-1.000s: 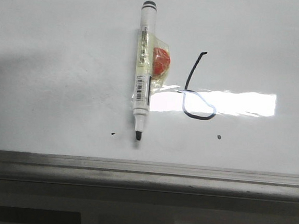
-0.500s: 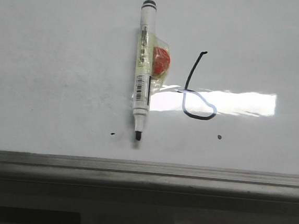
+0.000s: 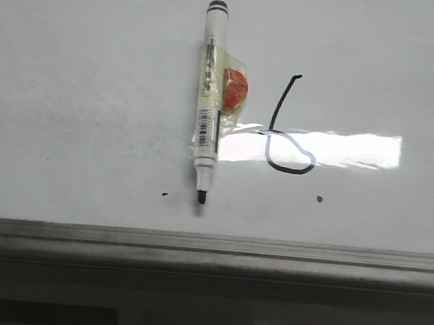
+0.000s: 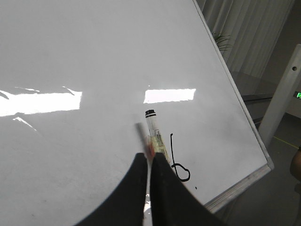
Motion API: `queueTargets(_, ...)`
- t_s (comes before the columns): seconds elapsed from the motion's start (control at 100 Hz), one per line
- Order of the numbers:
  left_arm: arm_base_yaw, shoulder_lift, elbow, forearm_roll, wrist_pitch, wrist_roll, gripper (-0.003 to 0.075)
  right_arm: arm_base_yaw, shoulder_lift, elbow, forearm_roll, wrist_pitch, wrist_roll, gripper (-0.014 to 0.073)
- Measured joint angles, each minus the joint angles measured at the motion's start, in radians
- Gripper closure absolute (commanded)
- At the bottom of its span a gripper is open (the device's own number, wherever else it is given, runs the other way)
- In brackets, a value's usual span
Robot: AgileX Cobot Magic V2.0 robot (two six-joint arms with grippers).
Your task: Write number 6 on whiteboard
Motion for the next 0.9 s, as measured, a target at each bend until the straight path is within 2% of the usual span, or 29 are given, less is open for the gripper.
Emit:
queueTargets(0.29, 0.016, -0.004, 0.007, 0.015, -0.013, 0.0, 0.0741, 0.0, 0.0, 0.0, 0.0, 0.002, 0.0, 0.0657)
queueTargets(0.34, 0.039, -0.015, 0.017, 0.071, -0.017, 0.0, 0.0741, 0.0, 0.0, 0.0, 0.0, 0.002, 0.0, 0.0657)
queueTargets(0.41, 0.096, -0.025, 0.041, 0.231, -0.006, -0.054, 0.0741, 0.0, 0.0, 0.0, 0.0, 0.002, 0.0, 0.0657)
queueTargets(0.48, 0.185, -0.029, 0.068, 0.486, 0.037, -0.237, 0.0741, 0.0, 0.0, 0.0, 0.0, 0.002, 0.0, 0.0657)
queueTargets(0.58, 0.349, -0.031, 0.094, 0.961, 0.176, -0.664, 0.0741, 0.0, 0.0, 0.0, 0.0, 0.002, 0.0, 0.0657)
queueTargets(0.65, 0.466, -0.036, 0.104, 1.228, 0.303, -0.941, 0.0741, 0.0, 0.0, 0.0, 0.0, 0.002, 0.002, 0.0657)
queueTargets(0.75, 0.604, -0.07, 0.135, 1.463, 0.412, -1.189, 0.0741, 0.0, 0.0, 0.0, 0.0, 0.002, 0.002, 0.0657)
queueTargets(0.9, 0.7, -0.178, 0.206, 1.608, 0.415, -1.351, 0.0741, 0.0, 0.0, 0.0, 0.0, 0.002, 0.002, 0.0657)
